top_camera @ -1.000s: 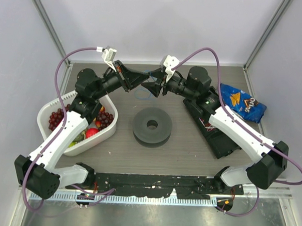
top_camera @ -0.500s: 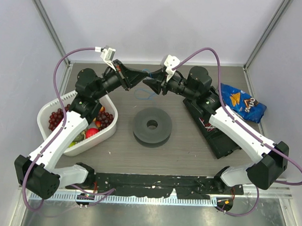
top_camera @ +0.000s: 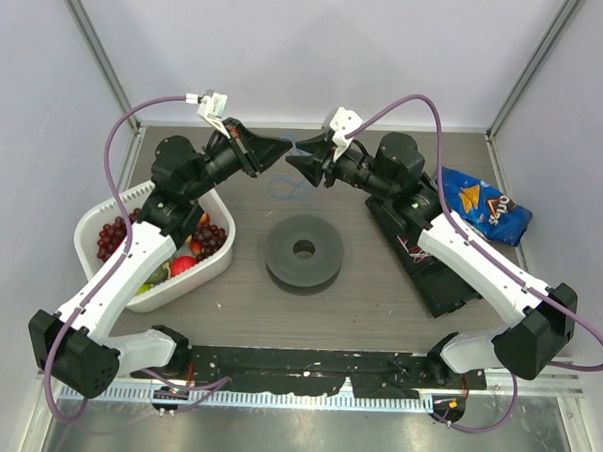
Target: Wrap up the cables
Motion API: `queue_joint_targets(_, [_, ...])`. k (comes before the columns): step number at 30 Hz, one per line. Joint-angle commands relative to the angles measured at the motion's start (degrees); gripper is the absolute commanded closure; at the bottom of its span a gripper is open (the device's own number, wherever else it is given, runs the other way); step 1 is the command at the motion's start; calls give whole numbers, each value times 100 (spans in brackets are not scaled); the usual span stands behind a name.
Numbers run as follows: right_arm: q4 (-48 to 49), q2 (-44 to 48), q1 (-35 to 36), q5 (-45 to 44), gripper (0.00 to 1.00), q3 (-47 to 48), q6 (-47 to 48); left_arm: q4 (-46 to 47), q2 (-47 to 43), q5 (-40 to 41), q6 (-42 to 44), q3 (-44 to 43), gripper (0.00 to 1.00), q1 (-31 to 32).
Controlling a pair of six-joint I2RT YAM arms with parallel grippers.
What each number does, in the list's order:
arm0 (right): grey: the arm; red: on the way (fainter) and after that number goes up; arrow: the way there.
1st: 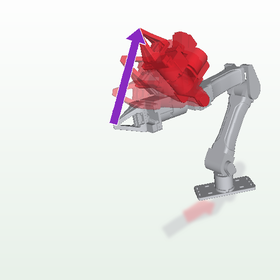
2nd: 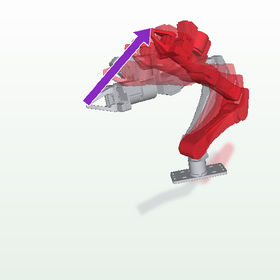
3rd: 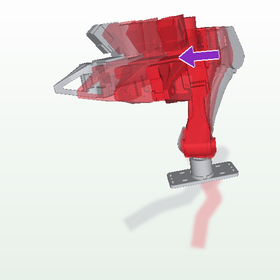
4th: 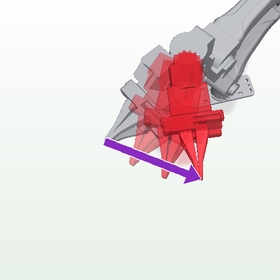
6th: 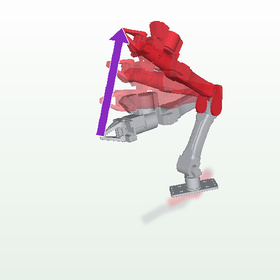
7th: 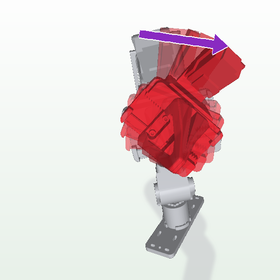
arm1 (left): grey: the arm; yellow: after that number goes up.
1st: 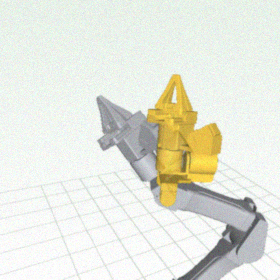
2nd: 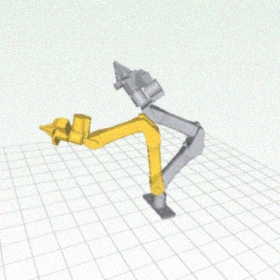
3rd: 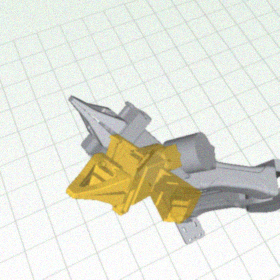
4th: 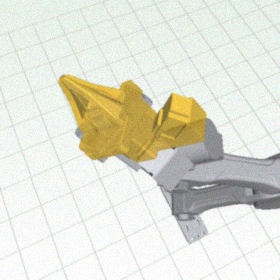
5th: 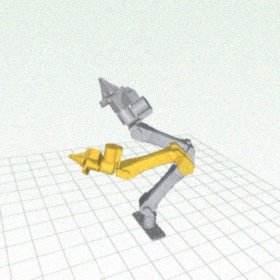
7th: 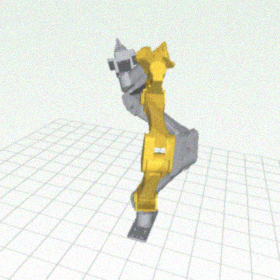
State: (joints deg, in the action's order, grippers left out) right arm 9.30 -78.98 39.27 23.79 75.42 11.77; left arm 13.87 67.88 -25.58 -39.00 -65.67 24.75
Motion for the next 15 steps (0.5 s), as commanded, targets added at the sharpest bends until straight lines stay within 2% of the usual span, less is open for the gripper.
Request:
queue_joint_targets(1, [371,137,46,-85,58,70,-43,90,15,115,-98,-289,100,29])
queue_joint_targets(15, [301,102,55,-278,60,26,27,353,-81,-280,-160,-157,100,73])
